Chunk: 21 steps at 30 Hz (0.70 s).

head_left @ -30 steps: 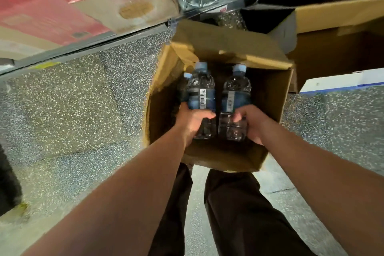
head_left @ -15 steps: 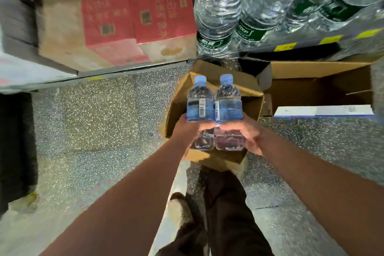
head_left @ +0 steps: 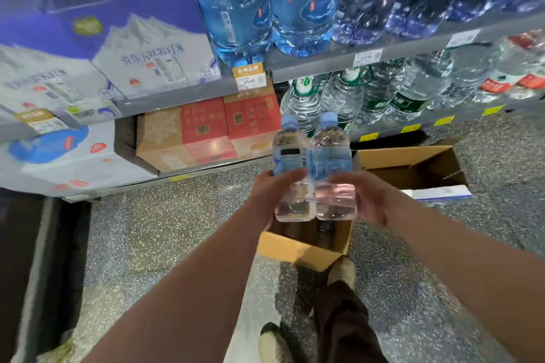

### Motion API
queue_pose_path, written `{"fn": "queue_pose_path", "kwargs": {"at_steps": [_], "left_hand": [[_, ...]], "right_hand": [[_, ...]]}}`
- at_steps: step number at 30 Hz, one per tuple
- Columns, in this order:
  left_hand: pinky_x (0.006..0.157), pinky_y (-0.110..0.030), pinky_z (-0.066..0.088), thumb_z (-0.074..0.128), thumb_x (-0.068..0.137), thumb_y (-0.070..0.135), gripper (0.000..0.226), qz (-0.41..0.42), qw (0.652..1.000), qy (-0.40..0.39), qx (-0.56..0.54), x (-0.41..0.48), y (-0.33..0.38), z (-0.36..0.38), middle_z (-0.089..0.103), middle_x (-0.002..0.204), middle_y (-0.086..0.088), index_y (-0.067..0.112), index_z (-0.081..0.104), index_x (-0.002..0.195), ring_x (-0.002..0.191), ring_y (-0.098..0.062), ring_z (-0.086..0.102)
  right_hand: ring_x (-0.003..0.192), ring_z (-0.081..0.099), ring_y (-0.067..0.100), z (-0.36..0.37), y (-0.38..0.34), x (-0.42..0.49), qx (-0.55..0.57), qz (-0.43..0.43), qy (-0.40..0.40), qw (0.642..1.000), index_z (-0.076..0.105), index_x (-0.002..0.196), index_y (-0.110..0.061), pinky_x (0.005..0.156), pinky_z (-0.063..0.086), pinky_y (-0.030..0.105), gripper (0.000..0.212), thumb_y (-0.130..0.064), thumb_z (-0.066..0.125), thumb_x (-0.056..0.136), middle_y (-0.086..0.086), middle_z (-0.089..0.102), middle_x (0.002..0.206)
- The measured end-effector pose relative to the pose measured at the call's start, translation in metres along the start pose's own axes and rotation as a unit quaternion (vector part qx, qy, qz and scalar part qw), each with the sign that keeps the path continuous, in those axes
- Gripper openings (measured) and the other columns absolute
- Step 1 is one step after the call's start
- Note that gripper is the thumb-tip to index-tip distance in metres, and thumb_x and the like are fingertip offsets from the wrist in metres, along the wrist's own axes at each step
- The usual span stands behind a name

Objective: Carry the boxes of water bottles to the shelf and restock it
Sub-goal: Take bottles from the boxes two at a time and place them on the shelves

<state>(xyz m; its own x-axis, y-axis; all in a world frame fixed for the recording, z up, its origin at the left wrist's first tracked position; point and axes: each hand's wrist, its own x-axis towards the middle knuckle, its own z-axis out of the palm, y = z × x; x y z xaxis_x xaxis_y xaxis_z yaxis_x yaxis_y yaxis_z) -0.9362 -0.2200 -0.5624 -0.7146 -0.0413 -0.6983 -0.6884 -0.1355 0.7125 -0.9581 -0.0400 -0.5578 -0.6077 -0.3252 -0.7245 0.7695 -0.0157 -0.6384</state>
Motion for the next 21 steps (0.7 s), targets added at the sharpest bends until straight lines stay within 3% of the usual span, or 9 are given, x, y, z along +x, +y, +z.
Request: {"fn": "queue_pose_path", "kwargs": {"at_steps": [2,4,6,8,10,12,15,18,21], "left_hand": [[0.049,-0.025,0.049,0.083,0.063,0.021,0.047,0.033,0.999,-0.015,-0.007,-0.022,0.019,0.003,0.069,0.072,-0.002,0.007,0.065,0.104,0.059,-0.017,0.064],[0.045,-0.023,0.049,0.081,0.059,0.017,0.046,0.067,0.997,-0.042,-0.006,-0.045,0.038,0.006,0.071,0.071,-0.002,0.008,0.065,0.101,0.057,-0.016,0.066],[0.042,-0.020,0.049,0.076,0.070,0.005,0.024,0.099,0.994,-0.053,-0.011,-0.069,0.055,0.007,0.071,0.066,0.000,0.010,0.063,0.089,0.052,-0.010,0.066],[0.046,-0.019,0.049,0.065,0.082,0.005,0.010,0.115,0.991,-0.074,-0.006,-0.090,0.069,0.003,0.070,0.077,-0.006,0.005,0.063,0.092,0.054,-0.009,0.066],[0.056,-0.023,0.051,0.068,0.079,0.021,0.030,0.126,0.988,-0.085,0.010,-0.112,0.083,-0.001,0.067,0.091,-0.012,0.003,0.063,0.102,0.067,-0.014,0.067],[0.060,-0.023,0.052,0.074,0.073,0.025,0.043,0.141,0.986,-0.080,0.028,-0.132,0.100,-0.002,0.068,0.097,-0.014,0.003,0.064,0.109,0.072,-0.014,0.067],[0.048,-0.009,0.048,0.070,0.082,0.011,0.021,0.199,0.977,-0.062,0.045,-0.162,0.121,0.001,0.070,0.085,-0.001,0.008,0.067,0.103,0.068,-0.006,0.067],[0.074,-0.023,0.053,0.074,0.079,0.024,0.028,0.217,0.975,-0.044,0.017,-0.192,0.138,0.010,0.072,0.083,0.015,0.020,0.067,0.105,0.077,-0.002,0.065],[0.087,-0.034,0.046,0.076,0.064,0.046,0.054,0.199,0.979,-0.040,-0.001,-0.208,0.156,0.012,0.068,0.102,0.009,0.024,0.064,0.113,0.094,-0.009,0.060]], "right_hand": [[0.067,0.072,0.023,0.012,-0.015,-0.023,-0.004,-0.036,0.011,0.999,0.065,0.099,-0.014,0.055,0.058,0.033,0.030,-0.013,0.071,0.069,0.009,0.074,0.082],[0.061,0.071,0.025,0.024,-0.031,-0.048,0.012,-0.043,0.028,0.999,0.065,0.096,-0.012,0.052,0.058,0.034,0.017,-0.014,0.069,0.080,0.011,0.073,0.080],[0.072,0.070,0.026,0.033,-0.046,-0.072,0.004,-0.056,0.024,0.998,0.064,0.105,-0.011,0.062,0.059,0.039,0.026,-0.017,0.069,0.080,0.013,0.070,0.096],[0.086,0.068,0.026,0.041,-0.063,-0.097,0.005,-0.069,0.006,0.998,0.061,0.115,-0.010,0.072,0.058,0.041,0.040,-0.023,0.066,0.077,0.014,0.066,0.110],[0.078,0.069,0.028,0.049,-0.080,-0.124,0.027,-0.092,-0.020,0.995,0.065,0.110,-0.007,0.072,0.056,0.041,0.041,-0.020,0.059,0.071,0.016,0.069,0.099],[0.077,0.067,0.029,0.058,-0.092,-0.149,0.003,-0.118,-0.015,0.993,0.067,0.108,-0.003,0.079,0.054,0.042,0.047,-0.018,0.065,0.063,0.016,0.070,0.091],[0.088,0.064,0.030,0.076,-0.107,-0.184,-0.049,-0.175,0.026,0.983,0.065,0.114,0.003,0.093,0.048,0.048,0.061,-0.025,0.074,0.060,0.016,0.069,0.098],[0.094,0.066,0.026,0.092,-0.123,-0.215,-0.103,-0.202,0.018,0.974,0.070,0.107,-0.008,0.093,0.050,0.042,0.047,-0.034,0.072,0.068,0.007,0.072,0.102],[0.098,0.065,0.028,0.095,-0.139,-0.238,-0.108,-0.193,-0.006,0.975,0.068,0.112,-0.008,0.092,0.049,0.042,0.047,-0.028,0.073,0.070,0.011,0.070,0.110]]}}
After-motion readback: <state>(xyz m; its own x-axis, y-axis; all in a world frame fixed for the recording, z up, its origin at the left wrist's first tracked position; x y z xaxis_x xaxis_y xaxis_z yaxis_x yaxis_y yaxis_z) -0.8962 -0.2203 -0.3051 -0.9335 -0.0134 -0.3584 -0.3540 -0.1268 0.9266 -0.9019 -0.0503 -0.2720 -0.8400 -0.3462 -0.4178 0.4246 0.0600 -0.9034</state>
